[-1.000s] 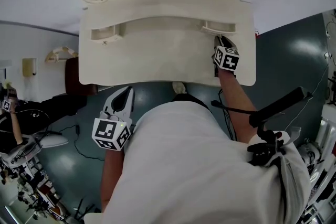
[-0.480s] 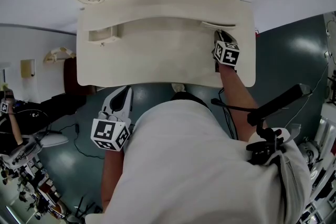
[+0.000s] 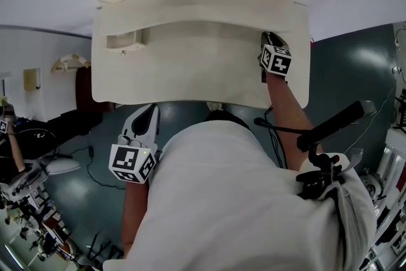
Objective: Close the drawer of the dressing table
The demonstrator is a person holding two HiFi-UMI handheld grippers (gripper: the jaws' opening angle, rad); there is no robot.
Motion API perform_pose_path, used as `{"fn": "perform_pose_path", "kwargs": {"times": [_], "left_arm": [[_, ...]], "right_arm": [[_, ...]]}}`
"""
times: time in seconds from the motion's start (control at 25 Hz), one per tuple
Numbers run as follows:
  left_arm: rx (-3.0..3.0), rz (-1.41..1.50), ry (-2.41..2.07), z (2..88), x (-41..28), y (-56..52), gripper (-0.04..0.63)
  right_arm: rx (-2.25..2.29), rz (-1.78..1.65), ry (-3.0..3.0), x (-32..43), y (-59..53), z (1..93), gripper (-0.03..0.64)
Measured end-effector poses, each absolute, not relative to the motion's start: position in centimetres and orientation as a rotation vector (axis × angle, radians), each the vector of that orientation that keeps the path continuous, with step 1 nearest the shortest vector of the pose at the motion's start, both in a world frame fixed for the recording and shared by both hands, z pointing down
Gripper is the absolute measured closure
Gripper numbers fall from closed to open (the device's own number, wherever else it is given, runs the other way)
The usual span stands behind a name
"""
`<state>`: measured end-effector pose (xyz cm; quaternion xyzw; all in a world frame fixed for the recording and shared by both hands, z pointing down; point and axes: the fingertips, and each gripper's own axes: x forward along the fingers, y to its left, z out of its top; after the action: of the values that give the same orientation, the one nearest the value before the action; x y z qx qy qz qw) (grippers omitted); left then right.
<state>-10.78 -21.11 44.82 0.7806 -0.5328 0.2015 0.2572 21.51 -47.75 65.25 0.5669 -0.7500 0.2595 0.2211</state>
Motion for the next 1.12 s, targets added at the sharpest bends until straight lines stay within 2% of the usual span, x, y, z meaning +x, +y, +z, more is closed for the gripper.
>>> {"fn": "perform_pose_path", "kwargs": {"times": [0.84,1.12], "left_arm": [[2.110,0.534,-1.458,44.5,-11.6,-19.8,0.594],[2.107,0.508,-1.469,44.5,-12.0,-17.7,0.594]], "right_arm": [[1.548,0.705,-2.061,21.4,-48.1,65.4,0.518],[1.544,0.724,-2.048,21.7,-47.8,65.8,0.489]]}}
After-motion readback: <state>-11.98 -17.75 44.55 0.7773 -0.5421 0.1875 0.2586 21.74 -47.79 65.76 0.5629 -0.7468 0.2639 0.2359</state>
